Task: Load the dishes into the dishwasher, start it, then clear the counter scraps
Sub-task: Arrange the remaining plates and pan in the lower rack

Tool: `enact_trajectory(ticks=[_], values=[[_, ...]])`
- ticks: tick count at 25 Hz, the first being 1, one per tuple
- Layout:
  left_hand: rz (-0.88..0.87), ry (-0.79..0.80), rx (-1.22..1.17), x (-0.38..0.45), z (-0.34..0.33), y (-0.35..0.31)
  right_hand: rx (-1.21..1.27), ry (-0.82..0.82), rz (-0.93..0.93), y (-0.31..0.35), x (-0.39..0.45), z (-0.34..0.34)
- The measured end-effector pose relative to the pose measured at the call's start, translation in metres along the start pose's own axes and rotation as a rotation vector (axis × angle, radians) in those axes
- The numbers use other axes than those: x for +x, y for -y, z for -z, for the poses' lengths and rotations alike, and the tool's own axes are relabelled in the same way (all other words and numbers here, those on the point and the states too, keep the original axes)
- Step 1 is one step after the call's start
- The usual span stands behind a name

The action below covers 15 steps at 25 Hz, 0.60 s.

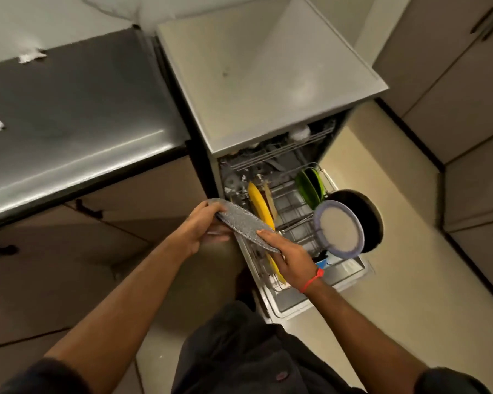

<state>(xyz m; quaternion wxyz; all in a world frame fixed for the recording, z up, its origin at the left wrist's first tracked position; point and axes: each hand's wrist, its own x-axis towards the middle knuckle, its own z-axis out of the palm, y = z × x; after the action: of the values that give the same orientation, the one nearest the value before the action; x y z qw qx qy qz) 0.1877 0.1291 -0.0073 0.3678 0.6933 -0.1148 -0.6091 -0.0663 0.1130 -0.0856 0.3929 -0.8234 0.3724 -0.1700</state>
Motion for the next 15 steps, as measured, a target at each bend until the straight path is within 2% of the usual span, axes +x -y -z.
enact_trajectory(ticks=[5, 9, 12, 15], values=[[0.082, 0.24, 0.067, 0.058, -0.082, -0.011, 0.013, -0.052, -0.266, -0.038, 0.022, 0.017], [0.082, 0.328, 0.112, 0.098, -0.122, -0.01, 0.136, -0.005, -0.397, -0.067, 0.039, 0.005], [0.018, 0.202, 0.197, 0.138, -0.156, -0.001, 0.227, -0.127, -0.493, -0.113, 0.049, -0.004], [0.007, 0.008, 0.129, 0.187, -0.189, 0.023, 0.793, -0.514, -0.864, -0.166, 0.066, -0.008]])
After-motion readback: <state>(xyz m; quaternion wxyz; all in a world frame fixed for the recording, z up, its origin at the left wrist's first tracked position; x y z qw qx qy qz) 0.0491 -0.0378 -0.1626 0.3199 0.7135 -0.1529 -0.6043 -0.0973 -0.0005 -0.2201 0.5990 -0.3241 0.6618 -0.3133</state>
